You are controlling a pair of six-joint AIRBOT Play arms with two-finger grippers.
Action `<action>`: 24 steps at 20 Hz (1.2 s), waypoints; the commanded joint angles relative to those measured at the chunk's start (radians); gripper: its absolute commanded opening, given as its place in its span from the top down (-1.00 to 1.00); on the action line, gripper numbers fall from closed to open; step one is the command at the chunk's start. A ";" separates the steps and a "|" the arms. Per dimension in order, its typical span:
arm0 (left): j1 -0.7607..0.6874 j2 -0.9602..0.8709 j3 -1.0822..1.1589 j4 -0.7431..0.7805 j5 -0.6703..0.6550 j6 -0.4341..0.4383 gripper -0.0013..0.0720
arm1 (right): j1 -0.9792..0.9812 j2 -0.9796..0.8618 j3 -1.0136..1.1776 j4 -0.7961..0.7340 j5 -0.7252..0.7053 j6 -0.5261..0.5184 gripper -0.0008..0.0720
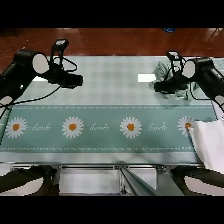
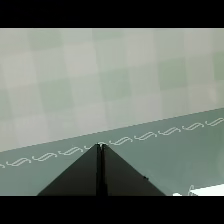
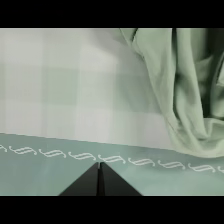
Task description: Fold the shirts.
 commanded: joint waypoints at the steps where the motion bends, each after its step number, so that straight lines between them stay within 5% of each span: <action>1: 0.000 0.000 0.000 0.000 0.002 0.000 0.91 | 0.001 0.000 0.001 0.000 -0.006 0.000 0.92; 8: 0.000 -0.006 0.000 0.000 0.055 0.000 0.89 | 0.001 0.000 0.001 0.000 -0.204 0.001 0.87; 9: 0.000 -0.014 0.000 0.000 0.083 0.005 0.66 | 0.001 -0.004 0.001 -0.012 -0.273 0.000 0.24; 10: -0.001 -0.023 0.000 0.000 0.104 0.019 0.03 | 0.001 -0.010 0.001 -0.055 -0.336 -0.015 -0.15; 11: 0.000 -0.035 0.000 0.003 0.132 0.022 -0.41 | 0.001 -0.015 0.001 -0.139 -0.404 -0.035 -0.17; 13: 0.010 -0.051 0.000 0.008 0.164 0.014 -0.42 | -0.045 -0.021 0.001 -0.398 -0.501 0.132 -0.17; 15: 0.010 -0.057 0.000 0.008 0.185 0.015 -0.42 | -0.138 -0.031 0.001 -0.465 -0.575 0.293 -0.17; 20: 0.008 -0.059 0.000 0.008 0.281 0.014 -0.42 | -0.305 -0.199 0.035 -0.350 -0.564 0.223 -0.17; 24: 0.008 -0.066 0.000 0.008 0.280 0.014 -0.42 | -0.373 -0.310 0.065 -0.320 -0.469 0.264 -0.17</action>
